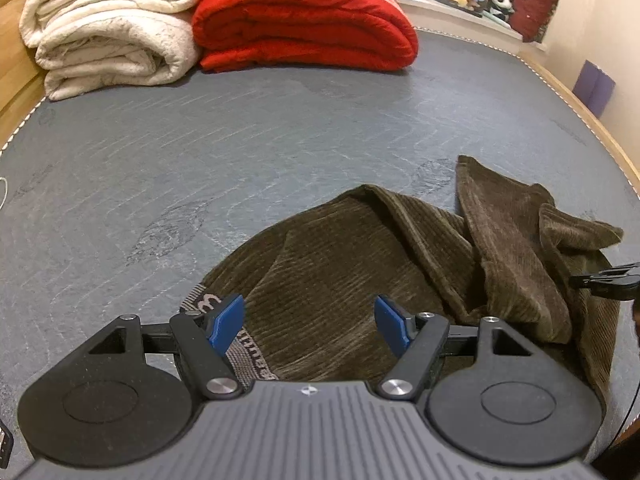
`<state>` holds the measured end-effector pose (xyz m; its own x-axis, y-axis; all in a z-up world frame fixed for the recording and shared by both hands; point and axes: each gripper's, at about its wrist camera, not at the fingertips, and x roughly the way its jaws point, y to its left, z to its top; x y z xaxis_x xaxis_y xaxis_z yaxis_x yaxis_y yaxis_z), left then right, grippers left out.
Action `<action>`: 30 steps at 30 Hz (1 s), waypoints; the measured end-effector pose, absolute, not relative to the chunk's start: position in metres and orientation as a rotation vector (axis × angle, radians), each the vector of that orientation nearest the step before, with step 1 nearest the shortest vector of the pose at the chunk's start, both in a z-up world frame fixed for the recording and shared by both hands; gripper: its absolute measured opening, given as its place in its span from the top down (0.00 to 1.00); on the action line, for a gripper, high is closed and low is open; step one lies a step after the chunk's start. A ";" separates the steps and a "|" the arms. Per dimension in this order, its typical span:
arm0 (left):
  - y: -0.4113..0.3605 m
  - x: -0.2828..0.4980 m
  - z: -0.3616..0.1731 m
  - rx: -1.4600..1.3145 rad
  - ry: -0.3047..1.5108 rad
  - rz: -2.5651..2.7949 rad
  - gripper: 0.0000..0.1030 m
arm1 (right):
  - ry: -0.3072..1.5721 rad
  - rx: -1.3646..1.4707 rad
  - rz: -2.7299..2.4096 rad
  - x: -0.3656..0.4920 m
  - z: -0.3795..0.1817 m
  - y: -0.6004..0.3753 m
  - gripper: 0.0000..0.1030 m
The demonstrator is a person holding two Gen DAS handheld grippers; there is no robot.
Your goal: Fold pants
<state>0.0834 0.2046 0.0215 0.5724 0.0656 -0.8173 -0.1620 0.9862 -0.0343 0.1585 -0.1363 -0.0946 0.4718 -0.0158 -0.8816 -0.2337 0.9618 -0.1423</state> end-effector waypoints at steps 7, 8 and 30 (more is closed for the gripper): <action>0.182 0.074 0.021 -0.075 0.952 0.111 0.26 | 1.073 -0.230 0.048 0.114 -0.076 -0.207 0.99; 0.179 0.073 0.020 -0.069 0.954 0.110 0.26 | 1.081 -0.218 0.027 0.108 -0.074 -0.221 0.99; 0.124 0.004 0.034 -0.112 0.968 -0.025 0.25 | 1.002 0.227 -0.182 0.049 -0.063 -0.375 0.45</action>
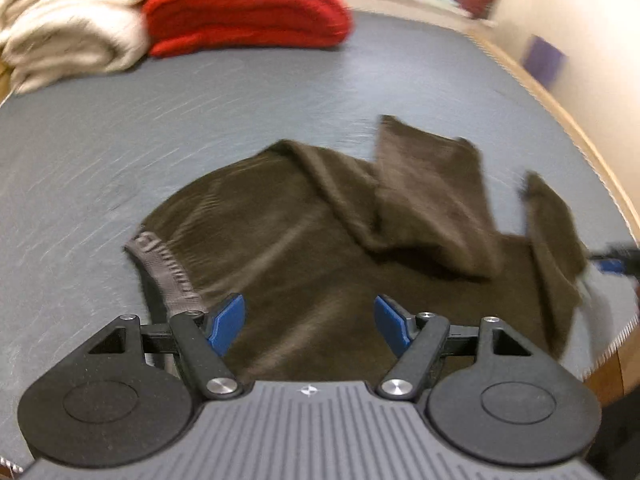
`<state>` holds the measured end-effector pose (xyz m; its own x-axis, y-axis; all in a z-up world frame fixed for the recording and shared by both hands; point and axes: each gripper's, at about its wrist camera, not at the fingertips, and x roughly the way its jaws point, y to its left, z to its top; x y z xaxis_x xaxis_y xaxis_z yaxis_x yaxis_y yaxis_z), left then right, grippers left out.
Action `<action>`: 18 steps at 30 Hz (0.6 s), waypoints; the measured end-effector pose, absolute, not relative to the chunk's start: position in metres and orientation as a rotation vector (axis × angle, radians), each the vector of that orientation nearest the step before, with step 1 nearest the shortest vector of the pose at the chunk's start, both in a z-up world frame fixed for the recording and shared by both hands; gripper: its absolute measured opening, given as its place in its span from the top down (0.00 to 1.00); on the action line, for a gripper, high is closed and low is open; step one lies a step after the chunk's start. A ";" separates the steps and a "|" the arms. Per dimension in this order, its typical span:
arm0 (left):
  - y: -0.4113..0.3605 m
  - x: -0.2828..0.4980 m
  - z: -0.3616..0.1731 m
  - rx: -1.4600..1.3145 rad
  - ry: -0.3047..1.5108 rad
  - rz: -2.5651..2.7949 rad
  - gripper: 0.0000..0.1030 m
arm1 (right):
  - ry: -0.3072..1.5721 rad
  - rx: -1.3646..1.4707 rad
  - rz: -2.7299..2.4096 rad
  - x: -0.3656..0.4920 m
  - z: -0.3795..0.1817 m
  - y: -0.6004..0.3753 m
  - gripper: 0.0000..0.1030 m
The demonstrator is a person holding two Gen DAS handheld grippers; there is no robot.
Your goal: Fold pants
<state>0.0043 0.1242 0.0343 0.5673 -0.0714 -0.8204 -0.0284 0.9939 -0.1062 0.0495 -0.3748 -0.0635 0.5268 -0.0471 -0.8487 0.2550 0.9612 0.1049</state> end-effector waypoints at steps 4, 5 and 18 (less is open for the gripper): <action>0.090 -0.025 0.002 -0.075 0.873 -0.105 0.25 | 1.032 0.444 -0.304 0.055 -0.087 -0.407 0.45; 0.080 -0.028 -0.016 -0.029 0.893 -0.100 0.27 | 1.035 0.498 -0.339 0.057 -0.092 -0.412 0.45; 0.035 0.006 -0.069 0.180 1.034 -0.100 0.30 | 0.961 0.821 -0.425 0.065 -0.107 -0.424 0.46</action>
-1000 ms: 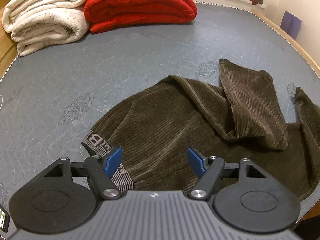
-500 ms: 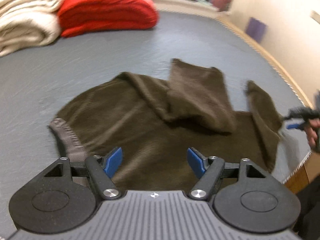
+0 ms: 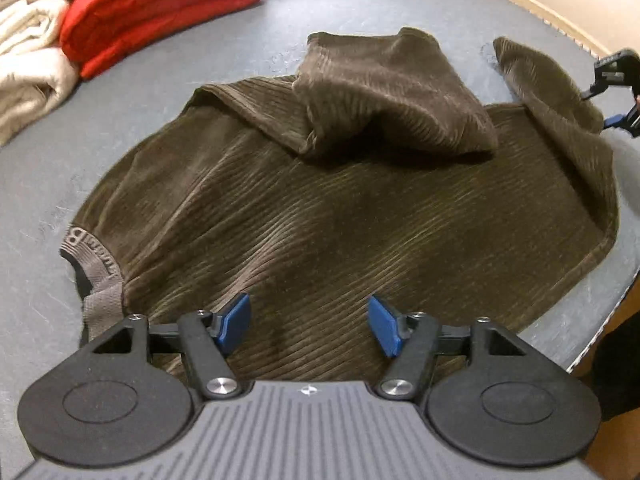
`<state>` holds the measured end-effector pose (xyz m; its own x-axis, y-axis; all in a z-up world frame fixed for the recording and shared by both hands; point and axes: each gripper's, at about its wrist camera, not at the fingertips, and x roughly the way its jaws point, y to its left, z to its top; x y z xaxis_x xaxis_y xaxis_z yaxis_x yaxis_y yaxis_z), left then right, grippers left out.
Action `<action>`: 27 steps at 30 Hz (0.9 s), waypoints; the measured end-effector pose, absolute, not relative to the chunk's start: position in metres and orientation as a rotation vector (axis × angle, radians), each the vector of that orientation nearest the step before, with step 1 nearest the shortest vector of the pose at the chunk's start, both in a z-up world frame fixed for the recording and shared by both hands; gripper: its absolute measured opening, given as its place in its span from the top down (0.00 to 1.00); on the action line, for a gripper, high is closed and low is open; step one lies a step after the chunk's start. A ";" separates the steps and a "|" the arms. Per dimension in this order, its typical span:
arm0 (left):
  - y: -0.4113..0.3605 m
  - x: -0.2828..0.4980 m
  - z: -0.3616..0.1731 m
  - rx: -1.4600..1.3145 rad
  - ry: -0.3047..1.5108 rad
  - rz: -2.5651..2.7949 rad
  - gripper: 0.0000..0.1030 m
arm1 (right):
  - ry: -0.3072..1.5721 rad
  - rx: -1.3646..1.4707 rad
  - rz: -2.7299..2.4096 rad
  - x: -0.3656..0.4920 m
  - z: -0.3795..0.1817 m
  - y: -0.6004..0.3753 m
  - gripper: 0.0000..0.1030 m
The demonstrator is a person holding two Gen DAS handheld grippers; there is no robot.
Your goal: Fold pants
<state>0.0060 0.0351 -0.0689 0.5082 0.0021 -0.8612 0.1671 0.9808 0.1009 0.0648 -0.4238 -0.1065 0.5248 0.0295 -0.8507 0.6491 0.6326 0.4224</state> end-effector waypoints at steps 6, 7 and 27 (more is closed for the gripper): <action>0.032 0.004 -0.065 0.190 1.021 -0.119 0.26 | 0.884 0.761 -0.399 0.065 -0.098 -0.426 0.87; 0.032 0.003 -0.065 0.191 1.024 -0.119 0.26 | 0.854 0.750 -0.405 0.063 -0.094 -0.426 0.88; 0.015 0.004 -0.079 0.192 1.092 -0.206 0.23 | 0.712 0.783 -0.870 -0.057 -0.081 -0.547 0.91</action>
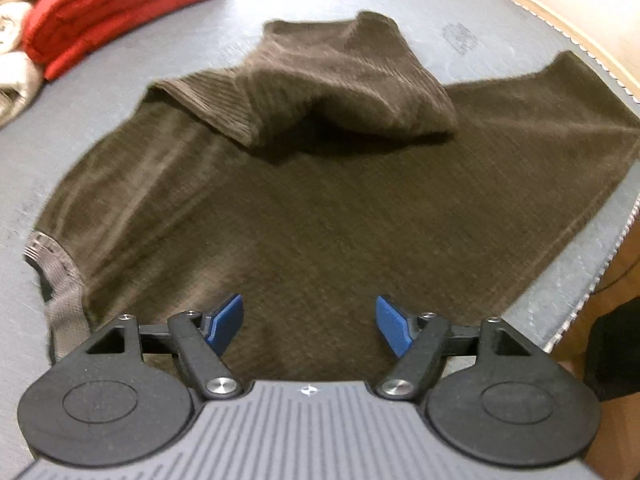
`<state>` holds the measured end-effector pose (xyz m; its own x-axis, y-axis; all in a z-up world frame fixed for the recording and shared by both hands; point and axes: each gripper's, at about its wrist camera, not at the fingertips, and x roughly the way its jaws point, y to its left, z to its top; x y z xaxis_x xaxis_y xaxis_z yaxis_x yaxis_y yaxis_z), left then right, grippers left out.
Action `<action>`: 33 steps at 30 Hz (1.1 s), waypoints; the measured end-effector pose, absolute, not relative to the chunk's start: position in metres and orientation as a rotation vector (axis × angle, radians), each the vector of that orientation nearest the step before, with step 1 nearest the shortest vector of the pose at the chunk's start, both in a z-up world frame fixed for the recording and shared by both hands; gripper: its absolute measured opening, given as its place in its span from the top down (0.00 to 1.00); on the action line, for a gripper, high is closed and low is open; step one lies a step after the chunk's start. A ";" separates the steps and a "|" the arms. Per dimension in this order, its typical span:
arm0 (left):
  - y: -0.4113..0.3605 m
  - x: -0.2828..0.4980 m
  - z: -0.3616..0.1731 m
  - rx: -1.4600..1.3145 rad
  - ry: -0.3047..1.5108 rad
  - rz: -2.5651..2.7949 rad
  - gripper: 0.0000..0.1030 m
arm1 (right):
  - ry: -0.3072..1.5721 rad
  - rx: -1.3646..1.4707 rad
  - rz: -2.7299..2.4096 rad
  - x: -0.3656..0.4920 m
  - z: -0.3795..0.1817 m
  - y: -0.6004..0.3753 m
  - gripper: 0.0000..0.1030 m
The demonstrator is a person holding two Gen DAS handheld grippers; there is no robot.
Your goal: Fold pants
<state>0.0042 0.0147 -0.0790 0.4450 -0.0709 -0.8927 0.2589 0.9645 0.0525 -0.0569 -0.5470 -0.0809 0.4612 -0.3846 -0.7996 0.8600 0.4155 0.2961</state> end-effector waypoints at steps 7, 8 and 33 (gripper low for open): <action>0.010 0.003 -0.108 0.148 1.243 -0.243 0.21 | 0.741 0.796 -0.838 -0.057 -0.086 -0.551 0.80; 0.012 0.003 -0.113 0.155 1.267 -0.229 0.21 | 0.714 0.835 -0.830 -0.062 -0.088 -0.552 0.75; 0.010 -0.001 -0.121 0.245 1.278 -0.221 0.21 | 0.323 1.000 -0.327 -0.072 -0.077 -0.593 0.89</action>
<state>-0.0011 0.0104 -0.1213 0.2739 -0.0273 -0.9614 0.2974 0.9530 0.0577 -0.0723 -0.5935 -0.0773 0.9048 -0.1187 -0.4090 0.4103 0.5003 0.7624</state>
